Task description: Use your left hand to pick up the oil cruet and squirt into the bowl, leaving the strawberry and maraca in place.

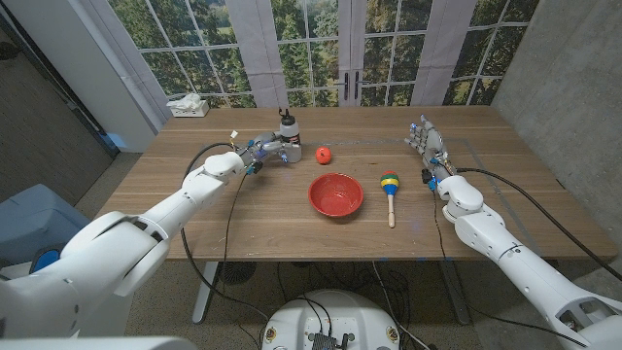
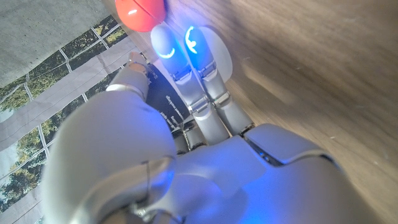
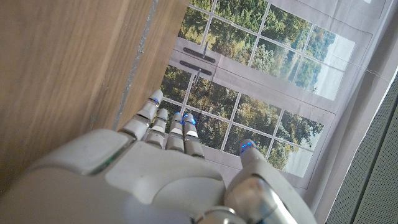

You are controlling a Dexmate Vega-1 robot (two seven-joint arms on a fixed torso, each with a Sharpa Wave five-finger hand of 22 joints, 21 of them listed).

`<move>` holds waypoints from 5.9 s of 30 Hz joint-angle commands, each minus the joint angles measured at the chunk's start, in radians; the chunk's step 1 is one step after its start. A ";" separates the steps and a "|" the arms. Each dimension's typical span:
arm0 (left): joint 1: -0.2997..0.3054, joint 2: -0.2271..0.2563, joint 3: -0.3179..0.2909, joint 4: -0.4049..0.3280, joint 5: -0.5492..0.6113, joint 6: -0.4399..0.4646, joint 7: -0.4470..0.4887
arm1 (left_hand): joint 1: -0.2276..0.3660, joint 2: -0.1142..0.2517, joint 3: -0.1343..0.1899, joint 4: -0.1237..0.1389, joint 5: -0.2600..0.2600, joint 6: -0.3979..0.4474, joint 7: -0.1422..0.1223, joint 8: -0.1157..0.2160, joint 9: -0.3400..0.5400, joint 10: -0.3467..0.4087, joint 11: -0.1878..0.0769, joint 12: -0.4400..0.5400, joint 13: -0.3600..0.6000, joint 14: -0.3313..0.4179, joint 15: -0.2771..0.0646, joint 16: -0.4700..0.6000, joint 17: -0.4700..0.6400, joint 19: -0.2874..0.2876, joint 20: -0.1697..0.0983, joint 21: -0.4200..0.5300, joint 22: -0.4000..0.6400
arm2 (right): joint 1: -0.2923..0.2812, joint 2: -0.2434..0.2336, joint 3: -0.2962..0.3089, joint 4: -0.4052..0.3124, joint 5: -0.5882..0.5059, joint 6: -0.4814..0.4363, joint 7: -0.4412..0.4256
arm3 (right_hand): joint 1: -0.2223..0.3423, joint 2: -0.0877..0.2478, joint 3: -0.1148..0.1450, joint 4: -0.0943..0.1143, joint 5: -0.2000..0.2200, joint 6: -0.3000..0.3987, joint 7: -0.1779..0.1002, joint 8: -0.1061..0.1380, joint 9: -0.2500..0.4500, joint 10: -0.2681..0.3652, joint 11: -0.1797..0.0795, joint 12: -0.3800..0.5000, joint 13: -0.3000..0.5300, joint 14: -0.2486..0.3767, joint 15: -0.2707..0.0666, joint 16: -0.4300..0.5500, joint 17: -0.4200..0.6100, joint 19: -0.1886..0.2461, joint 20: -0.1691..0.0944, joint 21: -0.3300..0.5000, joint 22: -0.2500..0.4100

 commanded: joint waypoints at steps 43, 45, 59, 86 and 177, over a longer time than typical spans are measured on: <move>0.226 0.179 -0.089 -0.482 0.028 0.157 0.257 | -0.019 0.062 0.177 0.013 0.022 0.170 0.035 0.053 0.030 0.220 -0.047 -0.035 0.007 0.044 0.001 0.017 0.000 -0.013 -0.061 0.052 0.022 | -0.040 -0.003 0.005 -0.048 -0.011 0.004 -0.027 | -0.004 0.007 0.001 -0.019 0.002 0.012 0.006 -0.003 0.002 0.021 0.009 -0.001 0.004 0.005 0.004 -0.008 -0.004 0.009 -0.003 -0.027 0.006; 0.235 0.190 -0.093 -0.503 0.025 0.163 0.255 | -0.020 0.062 0.179 0.013 0.022 0.172 0.036 0.054 0.031 0.221 -0.046 -0.036 0.007 0.043 0.001 0.017 -0.001 -0.013 -0.061 0.052 0.021 | -0.040 -0.002 0.004 -0.047 -0.013 0.007 -0.029 | -0.004 0.008 0.001 -0.020 0.002 0.012 0.006 -0.003 0.002 0.021 0.009 -0.002 0.004 0.006 0.005 -0.009 -0.004 0.009 -0.004 -0.028 0.006; 0.299 0.243 -0.123 -0.616 0.016 0.187 0.267 | -0.032 0.061 0.194 0.014 0.021 0.179 0.036 0.058 0.035 0.235 -0.047 -0.045 0.008 0.046 0.001 0.019 -0.005 -0.015 -0.062 0.061 0.017 | -0.045 0.004 0.002 -0.046 -0.020 0.021 -0.031 | -0.005 0.011 0.000 -0.022 0.002 0.012 0.005 -0.003 0.002 0.022 0.008 -0.003 0.004 0.007 0.005 -0.010 -0.004 0.011 -0.005 -0.034 0.007; 0.375 0.306 -0.143 -0.775 0.042 0.223 0.284 | -0.051 0.060 0.229 0.009 0.020 0.199 0.043 0.070 0.043 0.252 -0.051 -0.063 0.010 0.047 0.000 0.026 -0.010 -0.021 -0.064 0.079 0.010 | -0.117 -0.009 0.028 -0.103 -0.022 0.061 -0.055 | -0.007 0.014 -0.002 -0.027 0.001 0.012 0.005 -0.004 0.002 0.022 0.008 -0.004 0.004 0.007 0.003 -0.014 -0.006 0.015 -0.005 -0.046 0.007; 0.376 0.481 0.011 -1.242 1.298 0.577 0.341 | -0.098 0.052 0.298 -0.004 0.012 0.212 0.024 0.084 0.056 0.233 -0.073 -0.082 0.013 0.032 -0.002 0.029 -0.031 -0.063 -0.065 0.126 -0.005 | -0.253 0.053 0.079 -0.113 -0.036 0.243 -0.090 | -0.012 0.021 -0.006 -0.041 0.001 0.018 0.005 -0.004 0.002 0.029 0.007 -0.005 0.004 0.013 0.003 -0.023 -0.008 0.032 -0.004 -0.086 0.008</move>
